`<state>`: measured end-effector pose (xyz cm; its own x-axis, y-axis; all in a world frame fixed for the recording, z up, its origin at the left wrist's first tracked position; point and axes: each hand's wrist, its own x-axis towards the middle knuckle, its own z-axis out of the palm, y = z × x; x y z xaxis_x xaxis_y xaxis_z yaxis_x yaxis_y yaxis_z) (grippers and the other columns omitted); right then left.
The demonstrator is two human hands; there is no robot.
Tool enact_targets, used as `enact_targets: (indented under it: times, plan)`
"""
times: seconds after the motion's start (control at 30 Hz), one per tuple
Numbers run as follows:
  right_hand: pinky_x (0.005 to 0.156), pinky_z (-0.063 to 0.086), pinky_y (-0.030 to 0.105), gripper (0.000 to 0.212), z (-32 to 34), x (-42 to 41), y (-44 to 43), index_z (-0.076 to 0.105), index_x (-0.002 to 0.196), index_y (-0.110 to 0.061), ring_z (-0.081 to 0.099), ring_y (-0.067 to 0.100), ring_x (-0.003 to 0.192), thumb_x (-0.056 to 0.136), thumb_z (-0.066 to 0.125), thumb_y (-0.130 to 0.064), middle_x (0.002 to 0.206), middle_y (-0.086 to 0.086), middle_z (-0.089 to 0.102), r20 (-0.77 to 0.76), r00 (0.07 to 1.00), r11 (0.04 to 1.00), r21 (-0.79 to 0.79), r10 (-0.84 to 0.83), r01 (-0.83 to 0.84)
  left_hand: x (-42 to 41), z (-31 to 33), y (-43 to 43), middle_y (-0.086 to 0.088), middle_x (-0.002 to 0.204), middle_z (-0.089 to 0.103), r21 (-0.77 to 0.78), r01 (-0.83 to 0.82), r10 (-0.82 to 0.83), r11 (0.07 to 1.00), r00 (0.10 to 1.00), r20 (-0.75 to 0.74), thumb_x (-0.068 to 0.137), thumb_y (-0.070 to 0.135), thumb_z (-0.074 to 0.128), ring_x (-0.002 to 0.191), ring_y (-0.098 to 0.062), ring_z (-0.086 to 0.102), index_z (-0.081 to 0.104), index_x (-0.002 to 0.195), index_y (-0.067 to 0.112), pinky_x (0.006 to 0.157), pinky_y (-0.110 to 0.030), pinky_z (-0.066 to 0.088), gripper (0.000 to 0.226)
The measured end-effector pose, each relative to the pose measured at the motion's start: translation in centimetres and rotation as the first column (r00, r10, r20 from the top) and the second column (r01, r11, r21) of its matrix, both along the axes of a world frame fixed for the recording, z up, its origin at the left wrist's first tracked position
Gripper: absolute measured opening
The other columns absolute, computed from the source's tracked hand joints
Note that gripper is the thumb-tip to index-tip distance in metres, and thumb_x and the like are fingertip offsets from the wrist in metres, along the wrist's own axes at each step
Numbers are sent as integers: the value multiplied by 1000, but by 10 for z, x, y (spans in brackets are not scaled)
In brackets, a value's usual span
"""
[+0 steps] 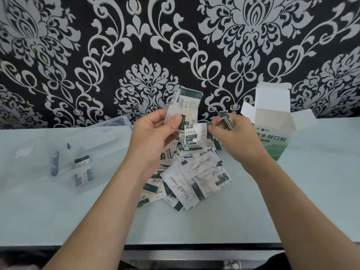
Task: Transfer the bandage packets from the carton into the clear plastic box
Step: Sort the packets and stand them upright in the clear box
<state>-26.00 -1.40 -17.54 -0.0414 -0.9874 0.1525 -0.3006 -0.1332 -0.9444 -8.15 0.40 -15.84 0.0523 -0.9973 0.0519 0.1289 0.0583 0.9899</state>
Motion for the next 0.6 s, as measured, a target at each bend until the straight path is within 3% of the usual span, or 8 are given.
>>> enact_targets:
  times: [0.07, 0.2, 0.27, 0.37, 0.43, 0.5, 0.53, 0.6]
  plan:
    - [44, 32, 17, 15, 0, 2, 0, 59, 82, 1, 32, 9, 47, 89, 62, -12, 60, 3, 45, 16, 1000, 1000, -19, -20, 20, 2, 1, 0, -5, 101, 75, 11, 14, -14, 1000, 999, -43, 92, 10, 60, 88, -16, 68, 69, 107, 12, 82, -34, 53, 18]
    - [57, 41, 23, 15, -4, 5, -3, 63, 74, -12, 44, 9, 57, 89, 64, -13, 68, -2, 58, -106, 989, 995, -31, -99, 96, 6, 1, 0, -4, 101, 74, -13, -6, 6, 1000, 999, -53, 93, 11, 58, 90, -17, 69, 70, 104, 13, 85, -35, 54, 16]
    - [56, 40, 24, 18, -6, 5, -3, 61, 72, -15, 46, 10, 59, 89, 63, -13, 71, -3, 58, -154, 983, 994, -31, -104, 100, 5, 2, 1, -3, 98, 75, -18, 32, -32, 999, 999, 0, 93, 12, 57, 88, -14, 70, 69, 105, 11, 78, -28, 55, 17]
    - [48, 34, 23, 19, -5, 5, -3, 58, 73, -4, 39, 9, 50, 90, 62, -12, 66, 0, 50, -176, 984, 1000, 14, -25, 28, -1, -2, 4, 2, 89, 76, 35, 80, -84, 996, 987, 136, 91, 16, 60, 78, -7, 69, 71, 93, 15, 69, -23, 54, 11]
    - [46, 27, 22, 24, 0, 5, -3, 55, 71, -2, 32, 10, 48, 90, 62, -14, 59, 2, 46, -27, 999, 997, 71, 39, -37, -5, -9, 4, 4, 84, 75, 69, 83, -99, 994, 956, 278, 91, 19, 63, 71, -3, 67, 72, 89, 19, 68, -24, 50, 9]
    - [45, 23, 22, 22, 5, 5, -3, 53, 72, -9, 31, 11, 52, 92, 57, -13, 60, 1, 48, 257, 966, 983, 169, 25, -70, -9, -12, 4, 3, 81, 76, 80, 63, -83, 995, 956, 281, 90, 17, 65, 66, -3, 66, 72, 89, 18, 62, -20, 47, 8]
    - [43, 22, 20, 20, 6, 6, -3, 51, 75, -9, 32, 10, 53, 93, 56, -13, 65, 3, 49, 445, 896, 968, 225, 3, -115, -11, -12, 4, 1, 80, 76, 84, 46, -64, 995, 972, 227, 90, 15, 64, 65, -4, 67, 72, 90, 16, 57, -18, 47, 8]
    - [41, 21, 16, 23, 5, 10, -2, 51, 83, -7, 33, 8, 52, 95, 55, -26, 71, 5, 49, 778, 629, 917, 254, -4, -308, -17, -9, 5, -4, 81, 76, 102, 5, -10, 995, 999, 52, 91, 9, 63, 63, -8, 68, 71, 95, 7, 51, -16, 48, 10]
